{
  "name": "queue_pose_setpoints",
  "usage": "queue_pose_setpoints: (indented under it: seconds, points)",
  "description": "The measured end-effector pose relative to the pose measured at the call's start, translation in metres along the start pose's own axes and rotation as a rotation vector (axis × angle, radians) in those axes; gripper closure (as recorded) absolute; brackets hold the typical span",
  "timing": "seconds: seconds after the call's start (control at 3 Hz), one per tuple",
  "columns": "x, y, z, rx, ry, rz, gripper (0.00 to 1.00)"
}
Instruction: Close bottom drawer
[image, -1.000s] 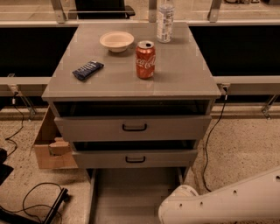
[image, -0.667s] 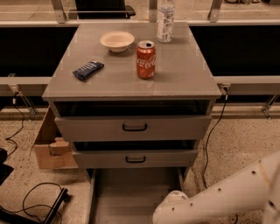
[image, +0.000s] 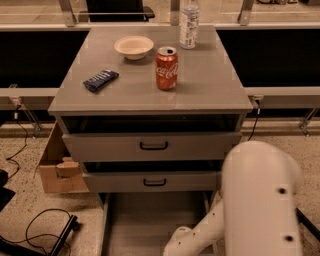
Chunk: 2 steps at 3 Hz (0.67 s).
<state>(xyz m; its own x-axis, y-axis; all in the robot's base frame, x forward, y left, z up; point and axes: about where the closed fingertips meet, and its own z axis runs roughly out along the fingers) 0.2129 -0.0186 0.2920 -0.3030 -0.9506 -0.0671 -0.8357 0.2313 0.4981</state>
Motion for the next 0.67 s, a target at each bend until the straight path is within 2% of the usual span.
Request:
queue_pose_setpoints:
  seconds: [0.33, 0.67]
  points:
    - [-0.018, -0.045, 0.073, -0.047, -0.010, 0.015, 1.00]
    - [-0.020, -0.059, 0.128, -0.114, -0.015, 0.037, 1.00]
